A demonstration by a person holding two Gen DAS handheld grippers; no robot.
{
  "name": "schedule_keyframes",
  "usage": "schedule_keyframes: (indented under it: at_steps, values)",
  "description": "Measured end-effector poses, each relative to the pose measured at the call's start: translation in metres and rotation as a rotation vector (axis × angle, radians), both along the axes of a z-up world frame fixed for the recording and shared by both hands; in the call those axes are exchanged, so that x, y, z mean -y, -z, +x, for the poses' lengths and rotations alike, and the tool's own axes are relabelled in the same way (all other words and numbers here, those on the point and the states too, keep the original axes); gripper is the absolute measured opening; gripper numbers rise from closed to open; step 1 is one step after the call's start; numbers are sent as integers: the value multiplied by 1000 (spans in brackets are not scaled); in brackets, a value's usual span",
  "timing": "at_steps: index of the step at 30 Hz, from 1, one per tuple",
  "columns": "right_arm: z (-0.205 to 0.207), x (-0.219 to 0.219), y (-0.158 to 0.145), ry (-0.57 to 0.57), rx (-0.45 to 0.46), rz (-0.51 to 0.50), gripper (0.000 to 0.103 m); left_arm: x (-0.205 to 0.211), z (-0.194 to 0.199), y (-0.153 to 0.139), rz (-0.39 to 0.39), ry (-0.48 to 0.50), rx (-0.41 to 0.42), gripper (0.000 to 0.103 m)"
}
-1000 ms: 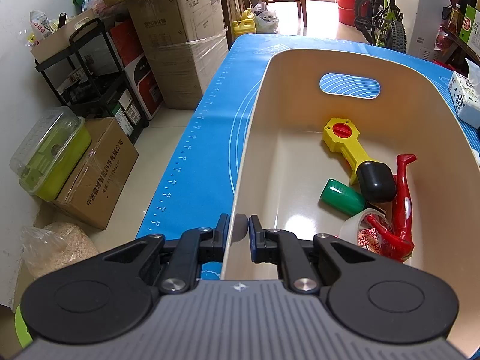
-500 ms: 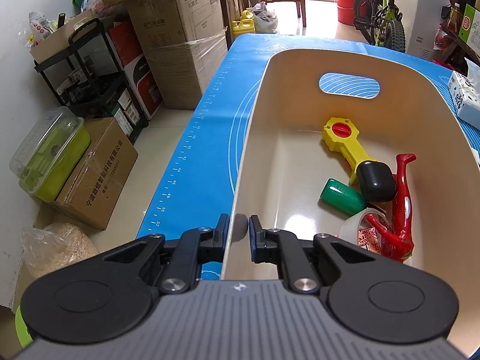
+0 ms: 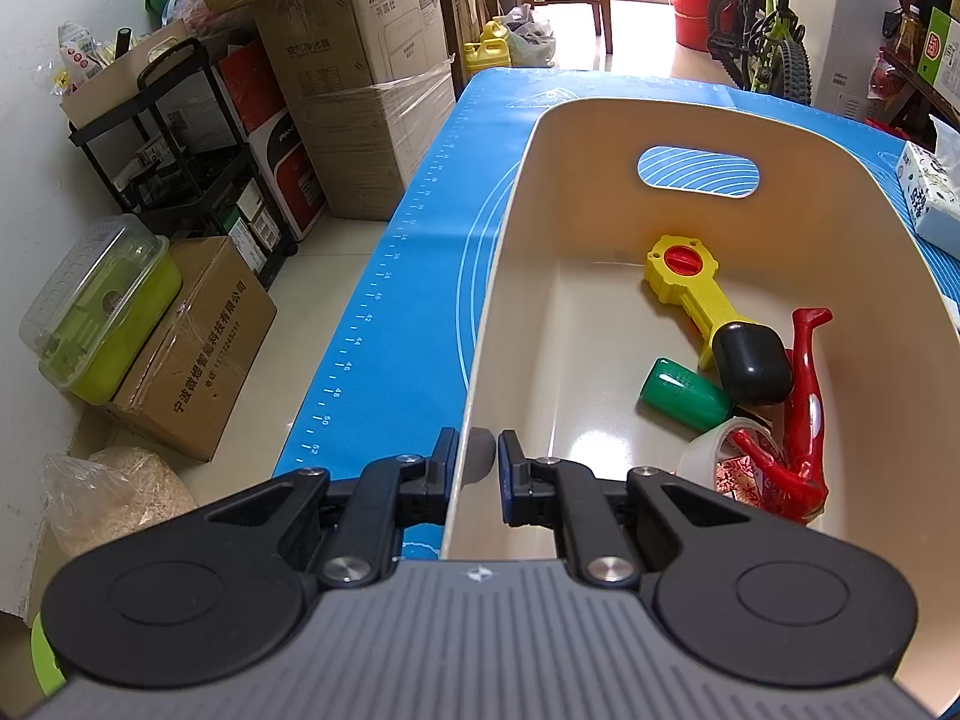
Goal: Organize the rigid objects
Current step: 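Move the right gripper to the white pill bottle and grasp it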
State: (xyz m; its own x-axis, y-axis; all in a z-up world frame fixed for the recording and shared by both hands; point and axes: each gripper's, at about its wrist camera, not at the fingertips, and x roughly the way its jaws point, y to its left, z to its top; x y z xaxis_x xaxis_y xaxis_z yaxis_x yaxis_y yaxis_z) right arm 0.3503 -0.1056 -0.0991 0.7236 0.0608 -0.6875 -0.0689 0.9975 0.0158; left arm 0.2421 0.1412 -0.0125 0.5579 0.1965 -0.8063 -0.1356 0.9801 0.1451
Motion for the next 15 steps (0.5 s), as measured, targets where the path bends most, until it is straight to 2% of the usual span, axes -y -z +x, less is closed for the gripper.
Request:
schedule_keyframes:
  at_steps: [12, 15]
  values:
    - [5, -5, 11, -22, -2, -44, 97, 0, 0, 0, 1, -2, 0, 16]
    - [3, -8, 10, -40, 11, -49, 90, 0, 0, 0, 4, -1, 0, 16]
